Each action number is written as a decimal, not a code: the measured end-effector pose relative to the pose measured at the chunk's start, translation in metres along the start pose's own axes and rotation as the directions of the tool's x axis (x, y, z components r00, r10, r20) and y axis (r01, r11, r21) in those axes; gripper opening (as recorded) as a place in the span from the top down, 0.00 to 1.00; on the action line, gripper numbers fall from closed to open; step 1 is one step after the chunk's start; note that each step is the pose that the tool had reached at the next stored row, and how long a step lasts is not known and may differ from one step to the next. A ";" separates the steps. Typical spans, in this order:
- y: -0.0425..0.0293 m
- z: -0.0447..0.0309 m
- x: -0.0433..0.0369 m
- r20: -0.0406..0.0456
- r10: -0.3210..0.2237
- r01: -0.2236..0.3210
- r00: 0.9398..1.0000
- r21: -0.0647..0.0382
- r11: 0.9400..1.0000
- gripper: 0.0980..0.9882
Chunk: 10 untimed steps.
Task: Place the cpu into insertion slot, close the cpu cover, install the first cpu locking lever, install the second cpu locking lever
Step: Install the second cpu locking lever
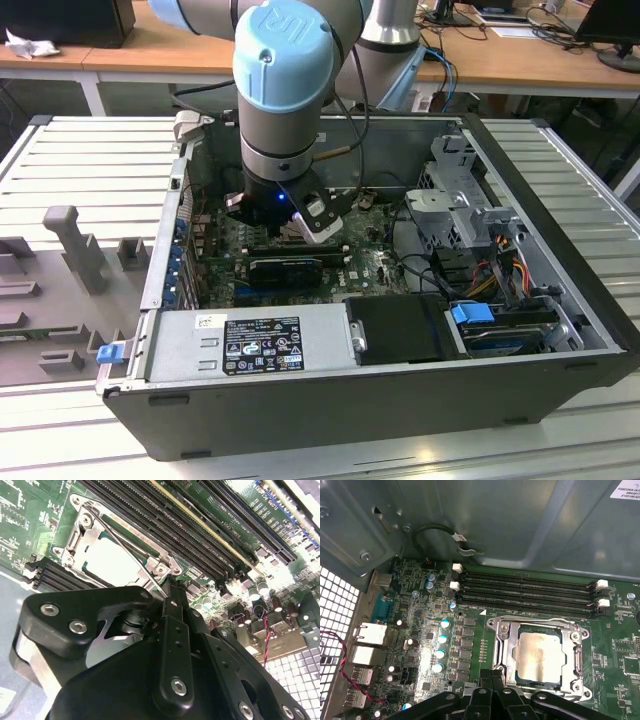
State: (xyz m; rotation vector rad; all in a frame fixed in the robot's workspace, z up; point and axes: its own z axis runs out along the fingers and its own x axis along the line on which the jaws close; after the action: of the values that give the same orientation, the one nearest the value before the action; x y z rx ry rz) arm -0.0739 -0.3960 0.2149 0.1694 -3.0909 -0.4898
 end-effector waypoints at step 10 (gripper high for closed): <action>0.0064 -0.0197 -0.0002 0.000 0.000 0.000 1.000 0.000 1.000 0.99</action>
State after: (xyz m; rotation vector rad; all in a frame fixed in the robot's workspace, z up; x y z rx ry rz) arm -0.0739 -0.3960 0.2356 0.1694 -3.0908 -0.4899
